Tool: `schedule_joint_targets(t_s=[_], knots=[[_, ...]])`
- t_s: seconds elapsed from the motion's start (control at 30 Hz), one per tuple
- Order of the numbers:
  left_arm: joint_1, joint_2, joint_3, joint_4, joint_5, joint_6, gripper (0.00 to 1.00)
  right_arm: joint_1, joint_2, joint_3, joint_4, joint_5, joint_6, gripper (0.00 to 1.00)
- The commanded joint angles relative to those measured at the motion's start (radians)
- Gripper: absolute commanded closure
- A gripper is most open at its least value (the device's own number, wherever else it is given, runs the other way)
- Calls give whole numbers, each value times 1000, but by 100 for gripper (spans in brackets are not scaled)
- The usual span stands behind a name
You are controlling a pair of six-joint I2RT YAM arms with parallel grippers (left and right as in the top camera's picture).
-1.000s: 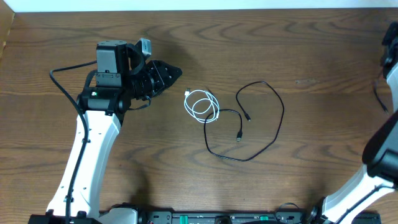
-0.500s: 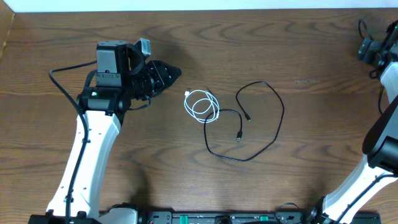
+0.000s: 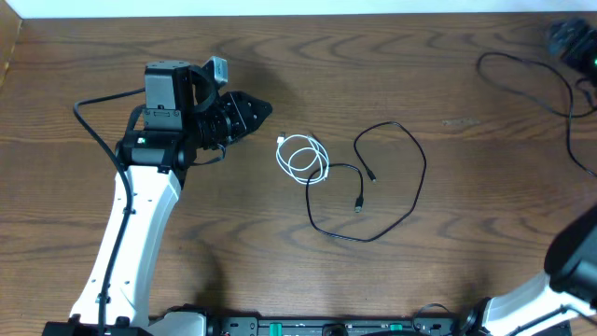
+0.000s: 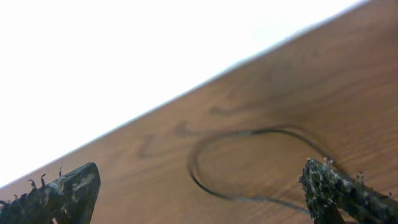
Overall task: Untangle cables
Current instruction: 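Lower the left gripper onto the white cable coil and grasp it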
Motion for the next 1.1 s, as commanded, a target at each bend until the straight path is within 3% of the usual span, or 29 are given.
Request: schedule_joint_targets(t_s=[0.0,0.23,0.37,0.53,0.7,0.87,1.07], knots=[[4,-6,10,-21,-61,42,70,1,-40,6,-74,3,37,1],[-13,7,6,-119,-196,114,70,53,-44,5,-293,-217,18,1],[-69,66,5,-139,-217,131,69,125,-44,3,-406,-231,-100,1],[-164,199,5,-63,-217,131,64,225,-44,3,-468,-120,-114,1],[-266,333,5,83,-217,130,43,269,-44,-2,-476,-105,-115,1],[-313,428,5,188,-227,74,44,294,-44,-6,-483,-104,-151,1],[-341,488,5,192,-266,40,46,304,-44,-14,-487,-104,-153,1]])
